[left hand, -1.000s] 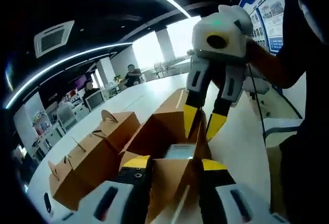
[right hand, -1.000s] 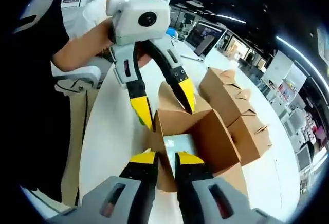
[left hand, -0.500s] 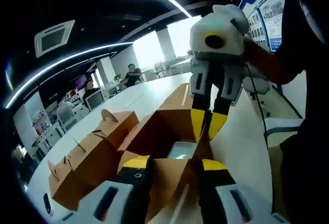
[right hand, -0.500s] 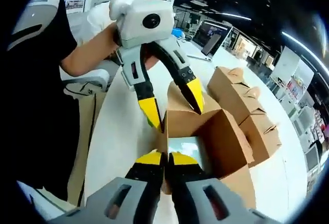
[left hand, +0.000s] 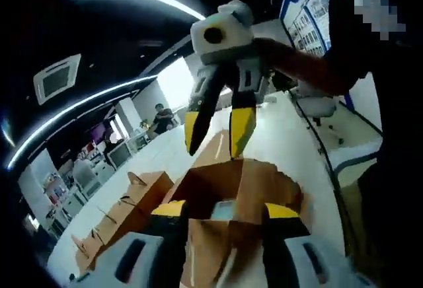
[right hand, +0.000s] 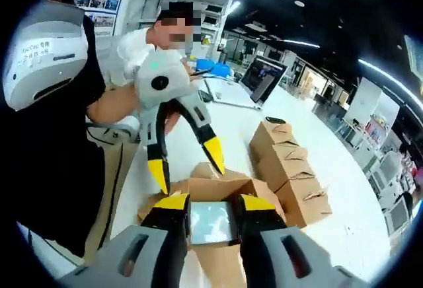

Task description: Pick up one paper box from the group, open the paper box, and remove the item inside

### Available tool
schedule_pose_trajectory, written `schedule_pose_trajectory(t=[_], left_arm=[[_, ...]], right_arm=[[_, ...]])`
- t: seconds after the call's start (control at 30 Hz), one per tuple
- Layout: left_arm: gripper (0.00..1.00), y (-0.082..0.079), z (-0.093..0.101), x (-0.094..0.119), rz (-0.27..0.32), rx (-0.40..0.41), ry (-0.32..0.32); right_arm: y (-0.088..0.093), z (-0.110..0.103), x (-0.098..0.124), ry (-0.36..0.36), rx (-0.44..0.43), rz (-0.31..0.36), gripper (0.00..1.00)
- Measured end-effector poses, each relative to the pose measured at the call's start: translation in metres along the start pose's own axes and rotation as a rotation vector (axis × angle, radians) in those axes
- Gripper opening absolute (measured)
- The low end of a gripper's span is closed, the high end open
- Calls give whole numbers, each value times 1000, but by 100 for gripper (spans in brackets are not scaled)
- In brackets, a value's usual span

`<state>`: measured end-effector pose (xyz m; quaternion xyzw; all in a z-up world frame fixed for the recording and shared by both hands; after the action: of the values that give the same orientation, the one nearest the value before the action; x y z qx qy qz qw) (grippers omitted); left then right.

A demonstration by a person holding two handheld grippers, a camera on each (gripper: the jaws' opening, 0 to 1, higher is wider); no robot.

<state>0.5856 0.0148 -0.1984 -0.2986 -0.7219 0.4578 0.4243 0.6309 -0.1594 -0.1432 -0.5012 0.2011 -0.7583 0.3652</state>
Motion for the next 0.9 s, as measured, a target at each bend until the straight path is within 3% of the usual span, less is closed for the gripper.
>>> schedule_pose_trajectory(t=[0.1, 0.13, 0.17, 0.23, 0.37, 0.5, 0.67, 0.7, 0.73, 0.8, 0.83, 0.9], left_arm=[[45, -9, 8, 3, 132, 90, -47], [45, -12, 7, 5, 170, 96, -113], [45, -12, 8, 7, 183, 103, -143], [45, -13, 8, 9, 209, 117, -204], [45, -15, 8, 17, 224, 128, -271], [44, -19, 11, 19, 239, 143, -242], [44, -7, 17, 6, 127, 114, -194], [45, -8, 16, 7, 144, 135, -215], [46, -12, 14, 8, 199, 196, -228], [45, -19, 11, 10, 286, 313, -210], [45, -20, 10, 10, 295, 338, -210], [45, -18, 6, 5, 255, 338, -230]], right_arm=[[2, 11, -4, -22, 20, -34, 32], [3, 14, -5, -48, 70, -57, 32], [3, 15, -5, -55, 91, -64, 33], [3, 24, -10, -92, 236, -117, 35], [4, 23, -27, -267, 389, -209, 36], [7, 23, -48, -380, 415, -262, 36], [7, 15, -69, -498, 516, -272, 40], [7, 14, -71, -512, 557, -264, 41], [7, 12, -73, -529, 592, -251, 40], [8, 9, -76, -563, 663, -230, 40], [9, 9, -77, -576, 700, -227, 40], [10, 9, -83, -594, 766, -234, 44]])
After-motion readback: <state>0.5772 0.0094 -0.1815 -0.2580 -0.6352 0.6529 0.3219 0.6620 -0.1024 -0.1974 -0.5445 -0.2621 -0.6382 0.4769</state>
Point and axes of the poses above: the point that each gripper's makers call its tool centre point, and the gripper's own axes: x roughly backward along the fingers, z roughly to its right, y roughly out of its underside, the point moved 9 cm from there along x, roughly backward along the fingers, and after that the axes turned 9 degrees about x, right-handed, at the moved point
